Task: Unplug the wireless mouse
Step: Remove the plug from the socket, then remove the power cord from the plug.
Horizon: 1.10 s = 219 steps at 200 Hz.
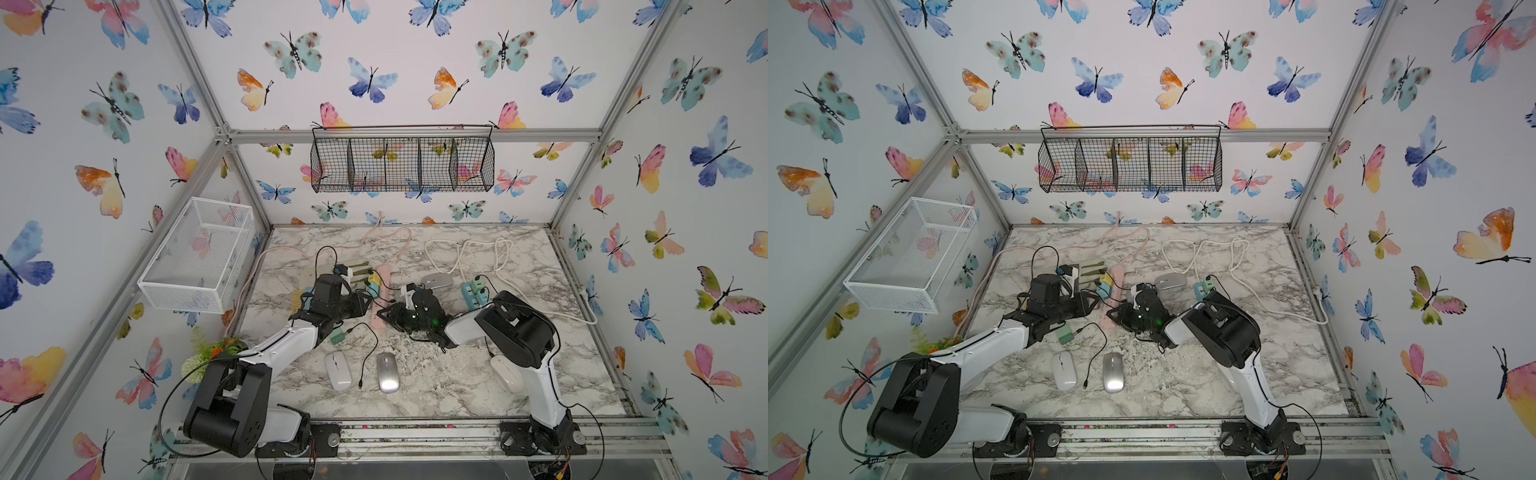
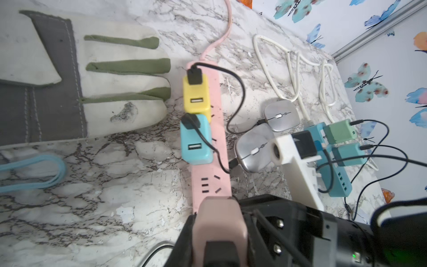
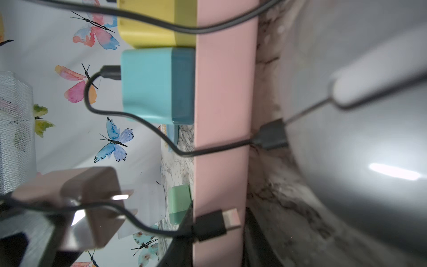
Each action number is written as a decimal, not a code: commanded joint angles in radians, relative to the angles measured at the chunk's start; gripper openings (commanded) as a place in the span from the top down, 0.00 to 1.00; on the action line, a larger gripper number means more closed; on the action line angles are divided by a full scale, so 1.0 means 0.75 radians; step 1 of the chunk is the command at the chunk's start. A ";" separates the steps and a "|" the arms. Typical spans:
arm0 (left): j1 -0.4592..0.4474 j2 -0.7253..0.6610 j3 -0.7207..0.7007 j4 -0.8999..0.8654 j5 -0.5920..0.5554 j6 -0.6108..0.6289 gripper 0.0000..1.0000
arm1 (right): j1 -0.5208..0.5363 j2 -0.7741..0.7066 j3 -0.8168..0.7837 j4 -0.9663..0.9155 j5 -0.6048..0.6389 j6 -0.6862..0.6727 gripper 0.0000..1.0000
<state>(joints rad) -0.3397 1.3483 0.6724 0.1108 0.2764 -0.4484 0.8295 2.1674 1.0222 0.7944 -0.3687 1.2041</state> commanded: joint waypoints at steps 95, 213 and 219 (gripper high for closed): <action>0.004 0.013 0.074 -0.063 0.049 0.048 1.00 | -0.016 -0.255 -0.265 -0.039 0.149 -0.190 0.36; -0.050 -0.284 0.188 -0.137 0.163 0.294 1.00 | -0.017 -1.161 -0.477 -0.585 0.636 -1.305 0.26; -0.066 -0.295 0.207 -0.147 0.165 0.311 1.00 | -0.016 -1.196 -0.489 -0.568 0.641 -1.357 0.25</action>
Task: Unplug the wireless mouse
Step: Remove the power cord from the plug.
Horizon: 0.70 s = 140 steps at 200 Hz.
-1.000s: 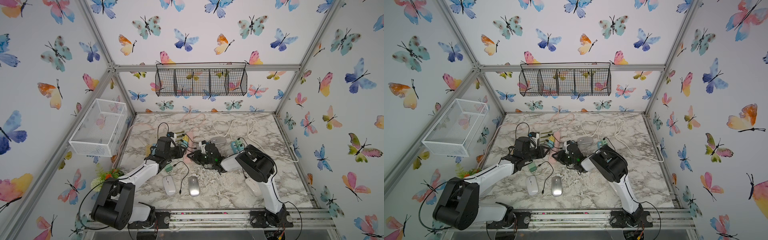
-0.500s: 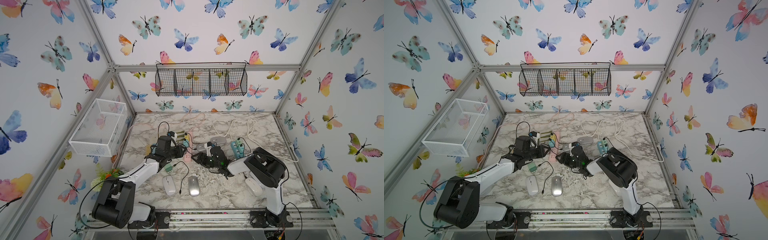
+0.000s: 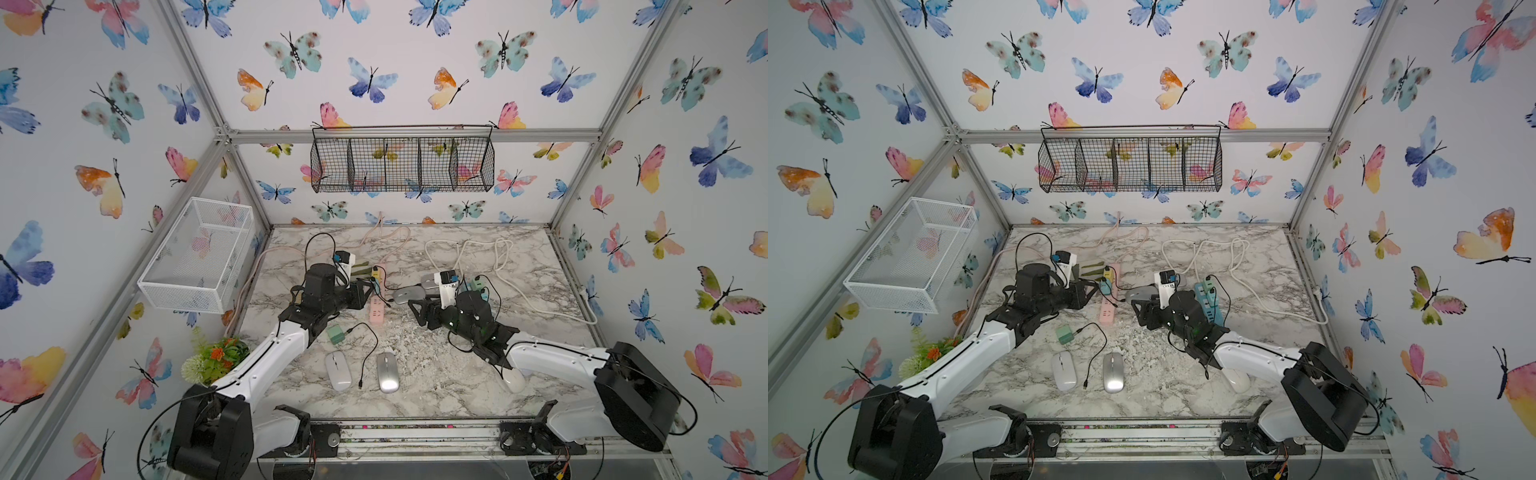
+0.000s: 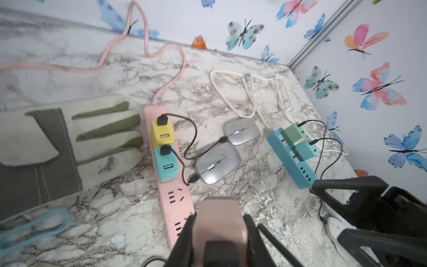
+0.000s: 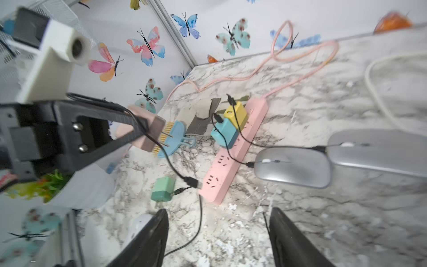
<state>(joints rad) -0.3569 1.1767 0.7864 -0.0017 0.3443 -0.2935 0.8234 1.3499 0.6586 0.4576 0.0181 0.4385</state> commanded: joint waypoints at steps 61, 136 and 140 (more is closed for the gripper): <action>-0.078 -0.119 0.273 -0.036 0.516 0.122 1.00 | -0.008 -0.306 0.055 -0.091 0.067 -0.892 0.19; -0.088 -0.125 0.320 0.065 0.649 -0.030 1.00 | 0.131 -0.232 0.234 -0.148 0.047 -1.274 0.22; -0.088 -0.125 0.319 0.066 0.648 -0.034 1.00 | 0.138 -0.224 0.243 -0.144 0.049 -1.289 0.22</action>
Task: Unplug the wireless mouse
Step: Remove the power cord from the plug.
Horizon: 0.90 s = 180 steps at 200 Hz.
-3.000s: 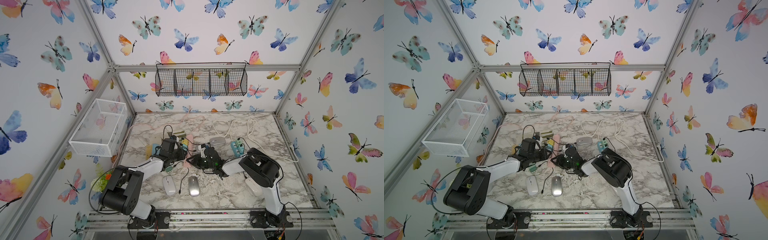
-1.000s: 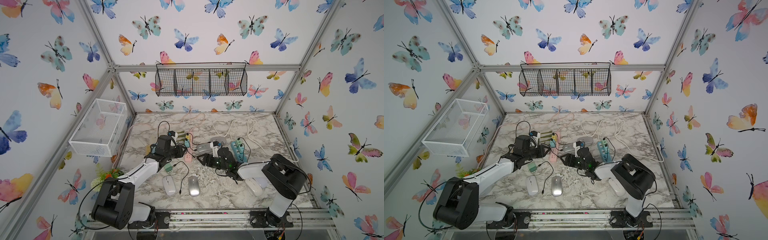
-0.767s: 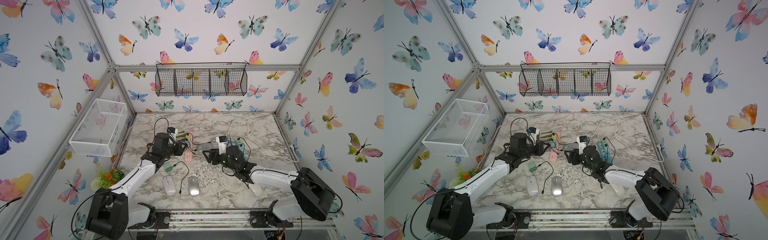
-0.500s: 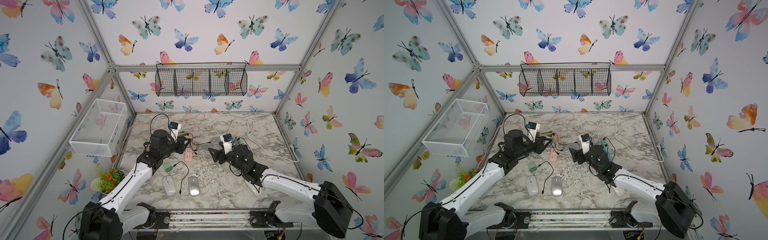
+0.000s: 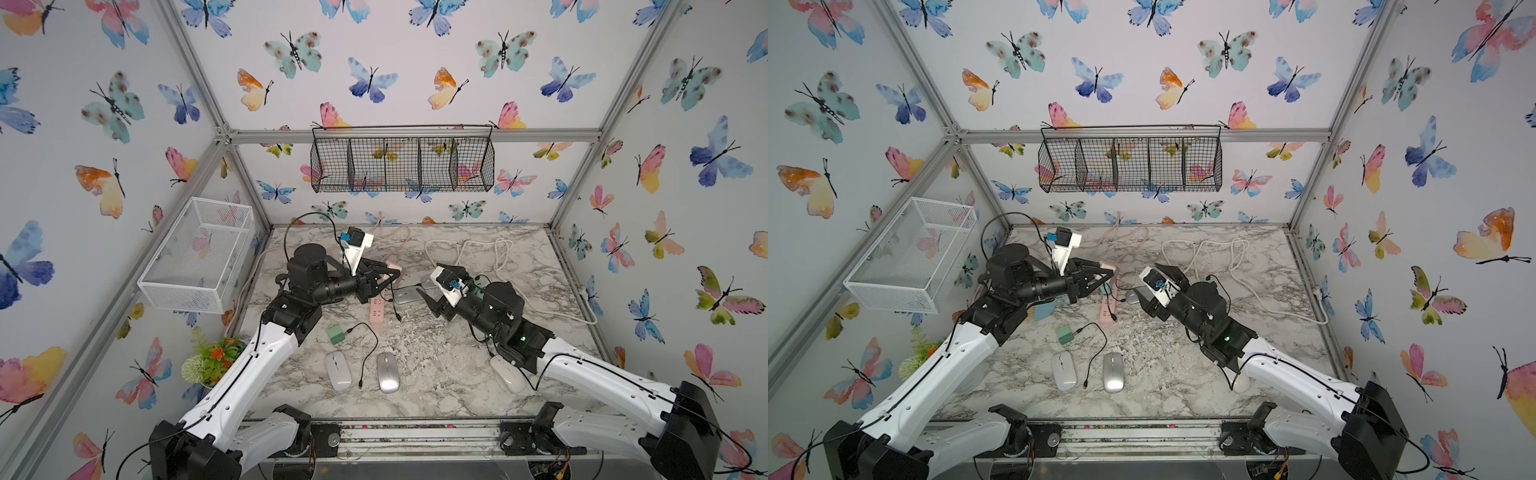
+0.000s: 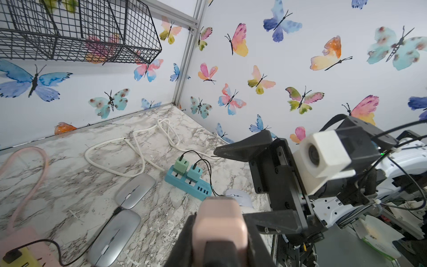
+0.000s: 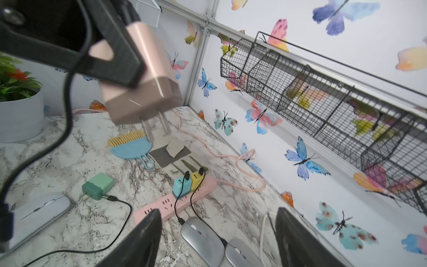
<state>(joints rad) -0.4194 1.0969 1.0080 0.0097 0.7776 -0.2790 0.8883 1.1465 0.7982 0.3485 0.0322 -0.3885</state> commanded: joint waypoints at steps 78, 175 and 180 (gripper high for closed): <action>-0.007 0.003 0.001 0.061 0.077 -0.105 1.00 | 0.134 0.162 0.168 0.143 -0.014 -0.302 0.31; -0.009 0.047 0.003 0.034 0.080 -0.113 1.00 | 0.168 0.178 0.202 0.192 -0.055 -0.310 0.44; -0.010 0.046 0.003 0.034 0.080 -0.113 1.00 | 0.169 0.177 0.202 0.192 -0.054 -0.310 0.45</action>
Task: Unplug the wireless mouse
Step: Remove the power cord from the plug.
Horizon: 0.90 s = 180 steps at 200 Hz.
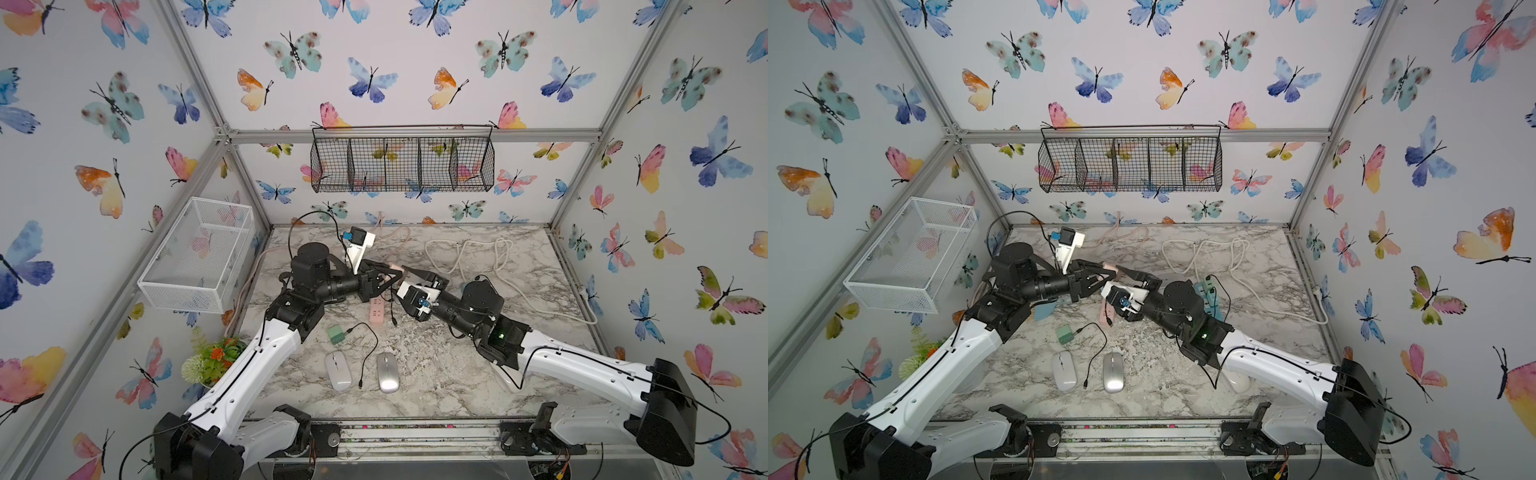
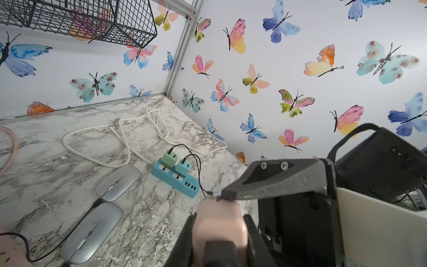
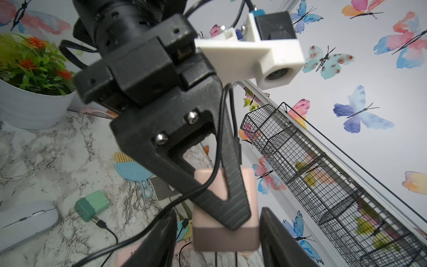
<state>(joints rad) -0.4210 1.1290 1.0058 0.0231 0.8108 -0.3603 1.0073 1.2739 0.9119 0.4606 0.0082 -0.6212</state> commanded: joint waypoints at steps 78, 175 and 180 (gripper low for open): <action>-0.024 0.018 0.005 0.009 0.081 0.005 1.00 | 0.015 0.040 0.075 0.045 -0.019 0.016 0.46; -0.028 0.005 0.009 0.008 0.046 0.013 0.64 | 0.015 0.011 0.040 0.062 0.030 0.065 0.67; -0.026 -0.003 0.009 0.010 0.035 0.012 0.58 | 0.015 0.006 0.034 0.071 0.037 0.071 0.67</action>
<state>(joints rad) -0.4332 1.1400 1.0058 0.0093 0.8364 -0.3656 1.0088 1.3048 0.9405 0.4576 0.0124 -0.6239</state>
